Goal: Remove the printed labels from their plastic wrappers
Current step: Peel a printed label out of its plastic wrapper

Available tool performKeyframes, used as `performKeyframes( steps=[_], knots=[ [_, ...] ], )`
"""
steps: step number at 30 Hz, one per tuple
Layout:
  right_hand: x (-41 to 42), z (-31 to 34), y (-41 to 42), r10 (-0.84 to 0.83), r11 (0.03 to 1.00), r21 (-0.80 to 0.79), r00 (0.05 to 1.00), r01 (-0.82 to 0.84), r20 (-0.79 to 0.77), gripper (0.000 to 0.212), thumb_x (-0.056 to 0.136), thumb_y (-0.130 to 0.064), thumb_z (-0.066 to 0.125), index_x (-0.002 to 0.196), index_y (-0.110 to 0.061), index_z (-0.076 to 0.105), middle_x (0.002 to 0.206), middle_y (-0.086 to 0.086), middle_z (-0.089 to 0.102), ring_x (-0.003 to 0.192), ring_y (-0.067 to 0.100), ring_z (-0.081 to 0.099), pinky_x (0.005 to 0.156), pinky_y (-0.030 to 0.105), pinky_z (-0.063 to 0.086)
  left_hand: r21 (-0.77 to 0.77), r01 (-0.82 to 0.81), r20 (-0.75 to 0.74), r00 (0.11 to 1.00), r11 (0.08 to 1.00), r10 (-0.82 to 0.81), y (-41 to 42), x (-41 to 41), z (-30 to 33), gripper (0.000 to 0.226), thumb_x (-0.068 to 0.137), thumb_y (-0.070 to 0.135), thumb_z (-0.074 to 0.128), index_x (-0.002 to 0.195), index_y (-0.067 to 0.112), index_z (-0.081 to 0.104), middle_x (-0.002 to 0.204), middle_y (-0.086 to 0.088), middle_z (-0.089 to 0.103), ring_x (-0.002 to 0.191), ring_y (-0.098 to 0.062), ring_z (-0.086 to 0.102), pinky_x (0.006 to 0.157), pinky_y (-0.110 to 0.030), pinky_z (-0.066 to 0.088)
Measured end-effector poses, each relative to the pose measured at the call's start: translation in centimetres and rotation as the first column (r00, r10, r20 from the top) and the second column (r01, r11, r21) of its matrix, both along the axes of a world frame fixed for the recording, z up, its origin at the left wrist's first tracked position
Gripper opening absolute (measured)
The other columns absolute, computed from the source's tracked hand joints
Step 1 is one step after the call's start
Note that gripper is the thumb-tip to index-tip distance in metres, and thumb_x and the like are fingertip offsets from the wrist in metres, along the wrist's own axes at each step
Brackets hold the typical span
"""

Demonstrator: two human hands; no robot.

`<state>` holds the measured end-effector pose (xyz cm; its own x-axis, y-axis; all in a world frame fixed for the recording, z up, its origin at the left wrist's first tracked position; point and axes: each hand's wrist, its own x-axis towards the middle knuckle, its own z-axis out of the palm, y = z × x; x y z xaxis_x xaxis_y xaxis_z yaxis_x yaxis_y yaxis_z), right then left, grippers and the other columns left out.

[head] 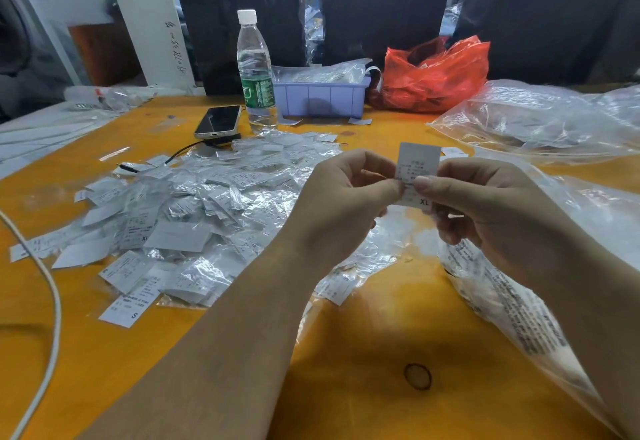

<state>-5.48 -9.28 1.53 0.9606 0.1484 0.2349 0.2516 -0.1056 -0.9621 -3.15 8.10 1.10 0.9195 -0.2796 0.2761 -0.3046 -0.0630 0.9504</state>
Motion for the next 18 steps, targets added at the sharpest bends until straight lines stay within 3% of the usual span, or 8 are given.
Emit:
performKeyframes(
  steps=[9,12,18],
  knots=[
    [0.08,-0.06,0.04,-0.120,0.989,0.096,0.992,0.115,0.047,0.013,0.071,-0.023,0.070,0.069,-0.011,0.073,0.062,0.015,0.052,0.047,0.015,0.043,0.045,0.026,0.036,0.052,0.119,-0.093,0.989,0.992,-0.113,-0.13,-0.21,-0.14,0.006,0.091,0.012,0.065,0.093,0.007,0.068,0.074,0.002,0.067,0.063,-0.008,0.057,0.058,-0.021,0.048],
    [0.14,-0.03,0.01,-0.107,0.990,0.098,0.994,0.103,0.037,0.012,0.071,-0.023,0.070,0.060,-0.017,0.071,0.057,0.003,0.056,0.048,0.014,0.045,0.045,0.025,0.039,0.059,0.092,-0.093,0.992,0.994,-0.086,-0.04,-0.04,-0.09,0.007,0.093,0.014,0.063,0.088,0.012,0.068,0.070,0.005,0.066,0.060,-0.006,0.055,0.058,-0.021,0.049],
    [0.14,0.19,-0.40,-0.112,0.985,0.135,0.993,0.108,0.023,0.012,0.067,-0.024,0.071,0.069,-0.012,0.072,0.059,0.002,0.059,0.050,0.013,0.048,0.045,0.023,0.041,0.051,0.017,-0.100,0.995,0.999,-0.012,0.04,0.17,-0.24,0.007,0.092,0.015,0.065,0.089,0.012,0.069,0.064,0.011,0.063,0.056,-0.004,0.053,0.055,-0.017,0.048]
  ],
)
